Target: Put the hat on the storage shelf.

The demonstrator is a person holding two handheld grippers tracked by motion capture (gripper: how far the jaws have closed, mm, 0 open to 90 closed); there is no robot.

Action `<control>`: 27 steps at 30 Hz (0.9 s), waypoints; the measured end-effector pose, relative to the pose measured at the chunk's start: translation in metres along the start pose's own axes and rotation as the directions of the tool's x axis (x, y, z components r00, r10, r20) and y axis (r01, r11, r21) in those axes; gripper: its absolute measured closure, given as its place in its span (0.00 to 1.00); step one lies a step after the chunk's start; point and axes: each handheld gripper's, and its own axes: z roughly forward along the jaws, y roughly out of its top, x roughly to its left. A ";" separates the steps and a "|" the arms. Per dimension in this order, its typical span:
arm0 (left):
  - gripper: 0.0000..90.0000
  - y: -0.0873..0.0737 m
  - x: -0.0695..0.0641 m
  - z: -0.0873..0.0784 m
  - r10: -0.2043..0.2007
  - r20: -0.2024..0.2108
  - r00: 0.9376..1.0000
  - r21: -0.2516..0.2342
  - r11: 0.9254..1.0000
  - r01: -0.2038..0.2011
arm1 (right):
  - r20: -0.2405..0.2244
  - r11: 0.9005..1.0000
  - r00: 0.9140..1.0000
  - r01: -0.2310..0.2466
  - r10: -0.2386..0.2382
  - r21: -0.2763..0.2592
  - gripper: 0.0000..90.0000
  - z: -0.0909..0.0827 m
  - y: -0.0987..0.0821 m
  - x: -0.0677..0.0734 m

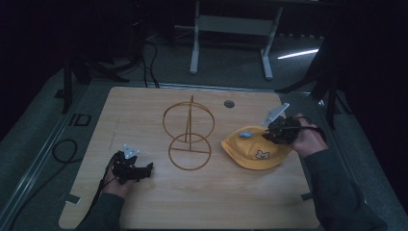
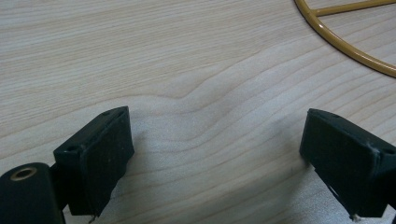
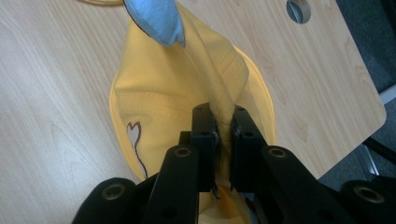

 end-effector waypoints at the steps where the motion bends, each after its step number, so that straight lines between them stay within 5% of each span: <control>1: 0.11 0.000 0.000 0.000 -0.001 0.000 1.000 0.001 1.000 0.001 | 0.000 1.000 1.000 0.000 0.000 -0.008 0.92 -0.003 0.001 -0.001; 16: 0.11 0.000 0.000 0.000 0.000 -0.001 1.000 -0.001 1.000 0.000 | -0.019 0.995 1.000 -0.022 0.020 -0.100 0.92 -0.022 0.009 -0.015; 27: 0.11 0.000 0.000 0.000 -0.001 -0.001 1.000 -0.001 1.000 0.001 | -0.040 0.980 0.998 -0.061 0.055 -0.188 0.92 -0.037 0.012 -0.030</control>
